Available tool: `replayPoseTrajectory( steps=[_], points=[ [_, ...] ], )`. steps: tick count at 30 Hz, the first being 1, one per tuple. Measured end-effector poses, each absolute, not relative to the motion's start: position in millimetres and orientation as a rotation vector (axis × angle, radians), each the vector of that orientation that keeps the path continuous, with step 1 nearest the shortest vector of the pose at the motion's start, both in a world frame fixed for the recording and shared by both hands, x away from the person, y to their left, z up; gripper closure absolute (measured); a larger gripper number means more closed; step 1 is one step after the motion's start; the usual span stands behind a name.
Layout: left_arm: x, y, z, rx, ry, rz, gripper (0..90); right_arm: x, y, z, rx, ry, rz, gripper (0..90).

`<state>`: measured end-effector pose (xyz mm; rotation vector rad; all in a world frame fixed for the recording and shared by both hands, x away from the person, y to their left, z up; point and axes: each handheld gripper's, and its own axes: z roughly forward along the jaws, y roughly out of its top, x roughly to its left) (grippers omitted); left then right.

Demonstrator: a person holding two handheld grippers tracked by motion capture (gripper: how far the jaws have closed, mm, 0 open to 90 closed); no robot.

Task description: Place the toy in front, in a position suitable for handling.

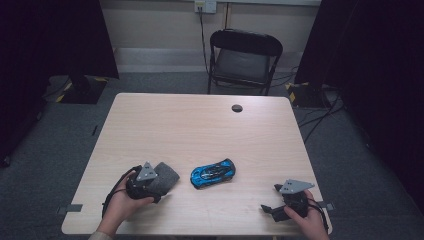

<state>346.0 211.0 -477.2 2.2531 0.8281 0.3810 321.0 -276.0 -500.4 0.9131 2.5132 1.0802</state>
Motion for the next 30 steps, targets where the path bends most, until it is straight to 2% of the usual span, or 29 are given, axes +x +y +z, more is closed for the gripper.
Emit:
replayPoseTrajectory(
  steps=[4,16,20,24,26,27,30],
  points=[
    [347,214,-479,2.245,0.831,0.383,30.6,321,-276,-500,0.913,2.513,1.080,7.7],
    [348,211,-489,2.252,0.831,0.377,18.8,321,-276,-501,0.905,2.517,1.078,6.6],
    [348,213,-491,2.242,0.825,0.378,19.0,322,-274,-501,0.904,2.522,1.071,5.1],
    [348,215,-492,2.240,0.811,0.401,26.2,323,-274,-500,0.907,2.527,1.064,5.1],
    [348,216,-492,2.231,0.807,0.401,26.2,325,-273,-498,0.912,2.542,1.077,7.1],
    [347,217,-492,2.236,0.796,0.404,26.3,326,-272,-496,0.916,2.551,1.116,11.3],
    [347,216,-492,2.236,0.802,0.407,27.4,328,-269,-494,0.896,2.564,1.115,11.7]
  ],
)
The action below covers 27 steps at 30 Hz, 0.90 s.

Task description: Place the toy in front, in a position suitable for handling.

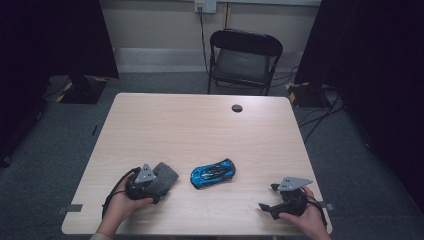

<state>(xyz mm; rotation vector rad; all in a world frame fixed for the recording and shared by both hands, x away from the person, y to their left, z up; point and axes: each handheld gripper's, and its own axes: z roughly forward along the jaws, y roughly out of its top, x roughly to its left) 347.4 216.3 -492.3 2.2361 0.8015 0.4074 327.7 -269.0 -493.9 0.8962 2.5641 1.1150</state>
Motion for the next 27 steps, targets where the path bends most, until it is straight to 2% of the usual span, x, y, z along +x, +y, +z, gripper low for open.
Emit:
replayPoseTrajectory(
  steps=[10,27],
  points=[
    [347,216,-492,2.235,0.811,0.422,30.0,349,-246,-484,0.817,2.603,1.145,13.1],
    [347,217,-493,2.224,0.817,0.420,31.6,409,-175,-468,0.581,2.697,1.105,12.5]
  ],
)
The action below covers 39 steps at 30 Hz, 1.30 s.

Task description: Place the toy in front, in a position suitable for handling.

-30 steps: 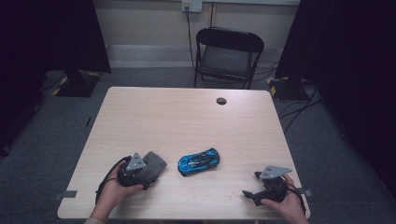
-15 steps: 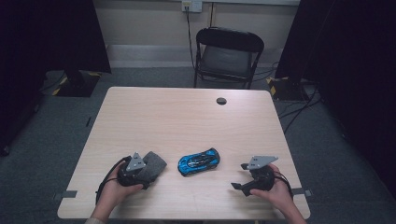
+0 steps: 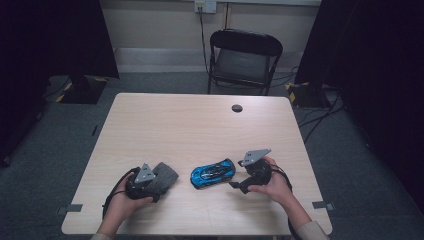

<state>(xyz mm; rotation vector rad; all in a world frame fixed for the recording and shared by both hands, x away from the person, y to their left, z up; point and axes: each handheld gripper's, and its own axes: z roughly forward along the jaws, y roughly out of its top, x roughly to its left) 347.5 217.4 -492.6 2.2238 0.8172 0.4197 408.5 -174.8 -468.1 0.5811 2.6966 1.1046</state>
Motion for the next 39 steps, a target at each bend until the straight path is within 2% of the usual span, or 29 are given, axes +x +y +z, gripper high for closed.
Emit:
replayPoseTrajectory(
  steps=[9,19,39],
  points=[
    [348,218,-493,2.215,0.821,0.411,31.6,429,-162,-466,0.530,2.700,1.170,12.2],
    [348,218,-493,2.212,0.821,0.412,31.6,433,-141,-471,0.426,2.741,1.108,11.3],
    [348,219,-492,2.192,0.859,0.400,33.9,441,-130,-484,0.406,2.795,1.175,9.2]
  ],
)
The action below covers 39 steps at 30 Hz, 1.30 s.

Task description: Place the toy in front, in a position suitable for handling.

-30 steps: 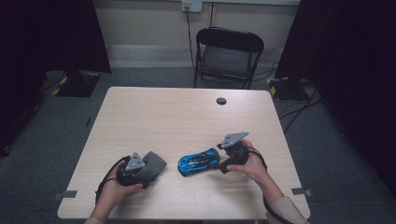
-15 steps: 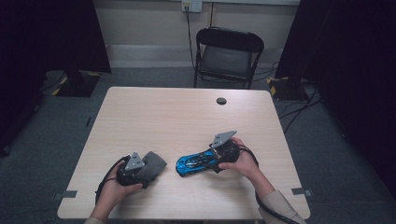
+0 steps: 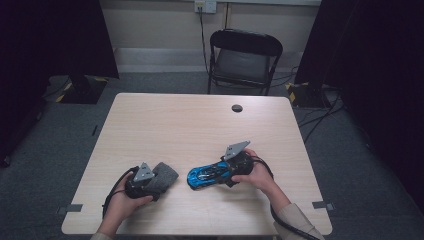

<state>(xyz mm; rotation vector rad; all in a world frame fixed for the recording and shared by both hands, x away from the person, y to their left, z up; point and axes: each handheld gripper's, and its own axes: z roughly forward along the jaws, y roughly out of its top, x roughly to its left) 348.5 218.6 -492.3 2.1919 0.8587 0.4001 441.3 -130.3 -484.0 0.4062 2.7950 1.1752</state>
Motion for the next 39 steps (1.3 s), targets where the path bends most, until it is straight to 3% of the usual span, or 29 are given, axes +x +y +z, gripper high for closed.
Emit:
replayPoseTrajectory(
  steps=[11,24,31,32,39],
  points=[
    [349,216,-488,2.179,0.953,0.435,51.0,437,-135,-486,0.449,2.758,1.200,9.3],
    [348,216,-489,2.173,0.948,0.435,50.1,430,-162,-472,0.510,2.737,1.170,13.4],
    [348,215,-489,2.179,0.950,0.441,49.8,432,-176,-459,0.624,2.699,1.166,29.2],
    [348,215,-489,2.179,0.950,0.444,49.8,432,-178,-460,0.661,2.684,1.167,37.4],
    [348,215,-489,2.180,0.947,0.447,49.8,428,-176,-461,0.805,2.650,1.230,48.1]
  ],
)
